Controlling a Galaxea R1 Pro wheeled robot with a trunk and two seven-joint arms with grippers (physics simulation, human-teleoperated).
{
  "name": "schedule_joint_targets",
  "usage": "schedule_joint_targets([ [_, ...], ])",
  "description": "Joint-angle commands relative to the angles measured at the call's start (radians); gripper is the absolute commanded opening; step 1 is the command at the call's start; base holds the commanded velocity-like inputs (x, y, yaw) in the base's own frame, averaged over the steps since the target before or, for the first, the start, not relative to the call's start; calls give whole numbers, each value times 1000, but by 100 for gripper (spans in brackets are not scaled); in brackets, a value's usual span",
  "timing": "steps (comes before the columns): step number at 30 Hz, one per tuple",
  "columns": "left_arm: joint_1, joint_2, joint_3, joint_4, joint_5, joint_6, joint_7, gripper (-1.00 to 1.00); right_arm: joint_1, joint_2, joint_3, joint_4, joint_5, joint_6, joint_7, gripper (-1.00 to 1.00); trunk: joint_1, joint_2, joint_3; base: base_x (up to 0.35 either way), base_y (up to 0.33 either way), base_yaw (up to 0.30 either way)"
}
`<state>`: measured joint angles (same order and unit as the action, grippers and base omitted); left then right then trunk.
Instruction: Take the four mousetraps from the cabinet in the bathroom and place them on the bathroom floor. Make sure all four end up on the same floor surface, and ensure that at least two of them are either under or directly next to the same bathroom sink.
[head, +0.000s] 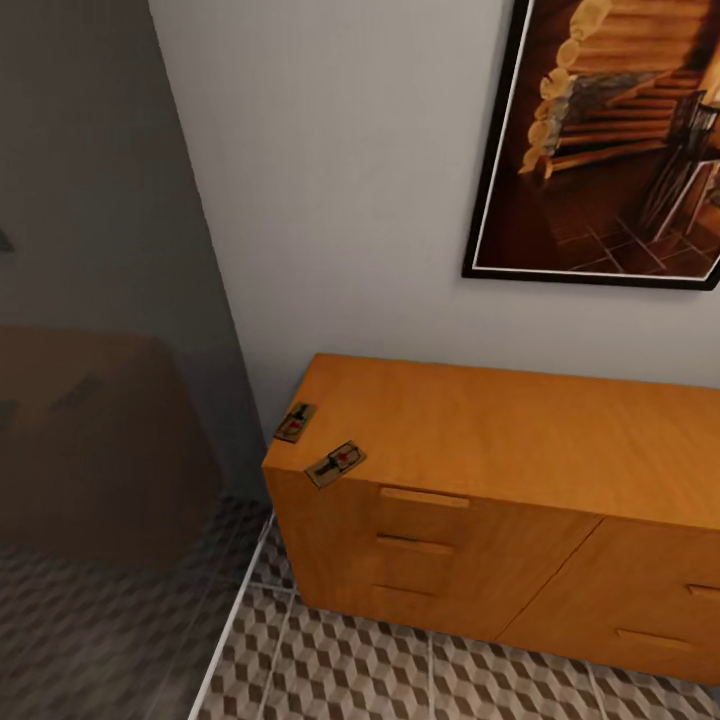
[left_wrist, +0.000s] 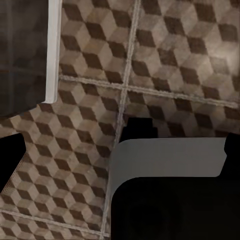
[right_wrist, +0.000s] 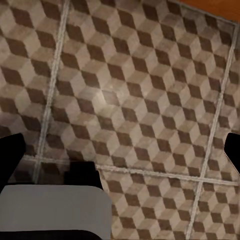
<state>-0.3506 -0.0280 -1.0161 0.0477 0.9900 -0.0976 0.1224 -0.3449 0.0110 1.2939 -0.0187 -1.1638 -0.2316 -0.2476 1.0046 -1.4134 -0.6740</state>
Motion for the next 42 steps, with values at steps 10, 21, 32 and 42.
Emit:
schedule_joint_targets([
  [10,-1,-1,-7,3,5,-4,0,100,0,1,8,-1,-7,-5,-4,100,1,0,-1,333,0,0],
  [21,-1,0,-7,3,5,-5,0,100,0,5,8,-2,-7,-8,-4,100,1,0,-1,172,0,0],
  [32,-1,0,-7,3,6,-6,0,100,0,5,8,-3,-5,-9,-5,100,1,0,-1,10,0,0],
  [42,-1,-1,-6,3,7,-8,0,100,0,9,8,-3,-8,-8,-5,100,1,0,-1,0,0,0],
])
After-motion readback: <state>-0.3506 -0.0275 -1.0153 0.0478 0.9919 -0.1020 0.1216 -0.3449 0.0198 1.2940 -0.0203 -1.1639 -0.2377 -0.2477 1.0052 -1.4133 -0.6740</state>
